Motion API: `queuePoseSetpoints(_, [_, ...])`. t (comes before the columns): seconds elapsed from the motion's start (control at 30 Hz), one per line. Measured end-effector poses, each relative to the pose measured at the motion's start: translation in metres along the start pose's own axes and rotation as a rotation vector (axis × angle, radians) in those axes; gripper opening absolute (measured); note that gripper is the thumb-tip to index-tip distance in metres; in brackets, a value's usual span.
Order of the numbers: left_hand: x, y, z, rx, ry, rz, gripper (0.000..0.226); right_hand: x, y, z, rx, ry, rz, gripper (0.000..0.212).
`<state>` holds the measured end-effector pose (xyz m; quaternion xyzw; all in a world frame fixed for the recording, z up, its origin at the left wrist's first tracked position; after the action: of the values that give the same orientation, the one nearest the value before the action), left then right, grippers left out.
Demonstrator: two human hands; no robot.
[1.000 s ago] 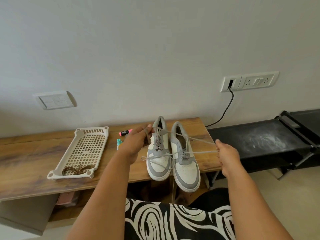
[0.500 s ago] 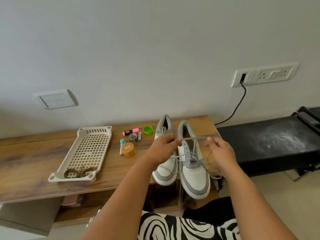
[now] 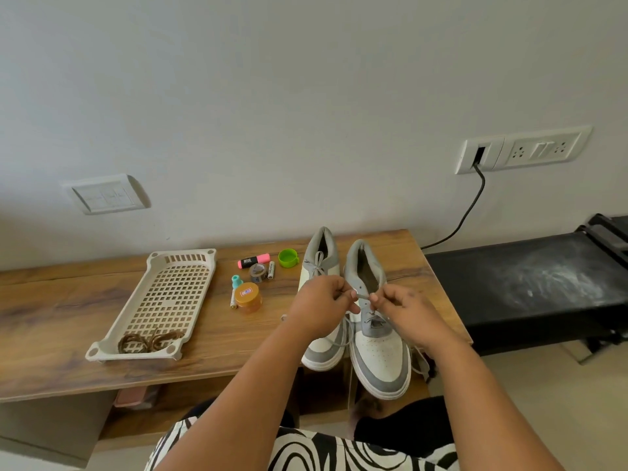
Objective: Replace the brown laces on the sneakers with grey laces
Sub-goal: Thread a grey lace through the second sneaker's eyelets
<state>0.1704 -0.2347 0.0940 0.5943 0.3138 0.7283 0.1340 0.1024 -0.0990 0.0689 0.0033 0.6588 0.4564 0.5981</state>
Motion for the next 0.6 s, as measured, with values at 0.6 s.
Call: queuePoseSetpoints(0.6, [-0.011,-0.052,-0.011,0.018,-0.011,-0.524,0.026,0.041,0.021,-0.002,0.163,-0.196,-0.021,0.014])
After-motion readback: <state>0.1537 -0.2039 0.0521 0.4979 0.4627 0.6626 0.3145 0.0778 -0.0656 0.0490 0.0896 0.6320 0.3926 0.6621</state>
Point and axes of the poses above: each hand's wrist, its own z-axis away from the middle knuckle, its own y-axis out of the back of the hand, x = y × z, the point moved 9 cm from there along -z, towards the middle knuckle, and after that the axes turned 1 degree about z, right-handed, at the moved point
